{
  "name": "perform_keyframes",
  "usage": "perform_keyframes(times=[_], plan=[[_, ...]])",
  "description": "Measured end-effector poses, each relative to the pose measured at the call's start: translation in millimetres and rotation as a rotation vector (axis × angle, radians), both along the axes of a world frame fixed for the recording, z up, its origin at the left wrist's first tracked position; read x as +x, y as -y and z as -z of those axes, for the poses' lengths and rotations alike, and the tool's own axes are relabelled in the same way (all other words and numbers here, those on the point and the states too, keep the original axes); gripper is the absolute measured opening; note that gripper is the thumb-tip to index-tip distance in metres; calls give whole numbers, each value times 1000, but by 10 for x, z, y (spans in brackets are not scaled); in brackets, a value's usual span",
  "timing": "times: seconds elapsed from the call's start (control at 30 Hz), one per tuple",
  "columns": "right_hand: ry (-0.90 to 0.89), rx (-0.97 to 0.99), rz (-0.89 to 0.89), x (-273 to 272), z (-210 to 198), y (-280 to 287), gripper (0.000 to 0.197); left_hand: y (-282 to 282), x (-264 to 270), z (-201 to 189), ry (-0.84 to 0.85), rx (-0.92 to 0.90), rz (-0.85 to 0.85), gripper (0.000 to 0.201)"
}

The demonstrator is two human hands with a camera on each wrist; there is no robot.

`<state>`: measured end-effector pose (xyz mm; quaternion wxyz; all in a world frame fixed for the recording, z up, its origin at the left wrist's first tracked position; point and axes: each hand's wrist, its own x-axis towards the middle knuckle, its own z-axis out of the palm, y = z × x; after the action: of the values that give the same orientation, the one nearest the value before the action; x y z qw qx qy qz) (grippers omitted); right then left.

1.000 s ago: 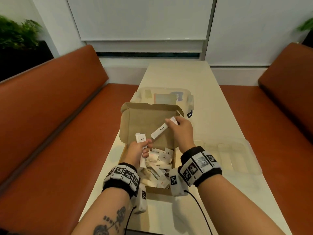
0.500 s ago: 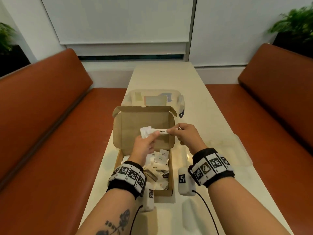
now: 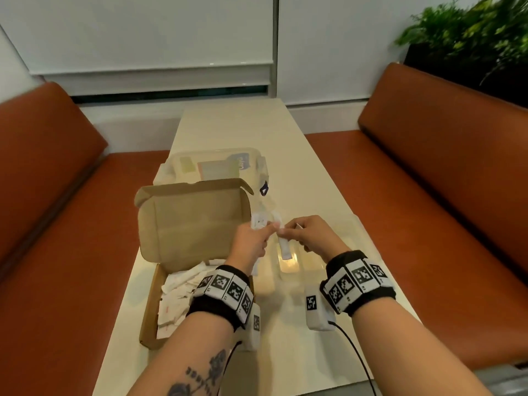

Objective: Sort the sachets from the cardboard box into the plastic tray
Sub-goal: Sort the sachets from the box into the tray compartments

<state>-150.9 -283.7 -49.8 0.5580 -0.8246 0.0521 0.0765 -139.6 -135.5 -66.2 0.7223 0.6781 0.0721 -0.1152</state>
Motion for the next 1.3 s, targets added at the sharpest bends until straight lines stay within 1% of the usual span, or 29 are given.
perform_keyframes(times=[0.07, 0.17, 0.23, 0.27, 0.33, 0.37, 0.43, 0.5, 0.6, 0.77, 0.83, 0.97, 1.07, 1.23, 1.3], plan=[[-17, -22, 14, 16, 39, 35, 18, 80, 15, 64, -9, 44, 4, 16], [-55, -58, 52, 58, 134, 75, 15, 186, 44, 165, 8, 191, -20, 19], [-77, -116, 107, 110, 211, 81, 17, 247, 70, 210, 39, 355, -48, 24], [-77, -169, 138, 148, 253, 80, 16, 272, 82, 225, 57, 469, -48, 23], [-85, -276, 157, 226, 318, 55, 8, 301, 99, 249, 75, 717, -7, 22], [-96, -325, 145, 259, 345, 24, 10, 304, 108, 264, 72, 807, 23, 23], [-119, -450, 89, 319, 411, -48, 15, 302, 109, 274, 46, 925, 84, 23], [-110, -569, 38, 350, 467, -113, 14, 297, 104, 276, 12, 1002, 130, 21], [-86, -680, -34, 360, 545, -166, 20, 285, 113, 282, -55, 981, 134, 20], [-89, -762, -169, 314, 658, -141, 23, 263, 124, 317, -62, 935, 140, 23], [-86, -775, -188, 295, 686, -108, 30, 249, 124, 333, -61, 932, 139, 22], [-78, -843, -254, 269, 698, -81, 51, 243, 130, 357, -56, 929, 134, 20], [-50, -873, -284, 260, 706, -106, 52, 238, 127, 362, -44, 930, 136, 21], [-50, -828, -282, 245, 725, -81, 55, 227, 117, 366, -38, 938, 148, 24], [-31, -776, -245, 238, 705, -68, 48, 227, 106, 351, -43, 936, 159, 25]])
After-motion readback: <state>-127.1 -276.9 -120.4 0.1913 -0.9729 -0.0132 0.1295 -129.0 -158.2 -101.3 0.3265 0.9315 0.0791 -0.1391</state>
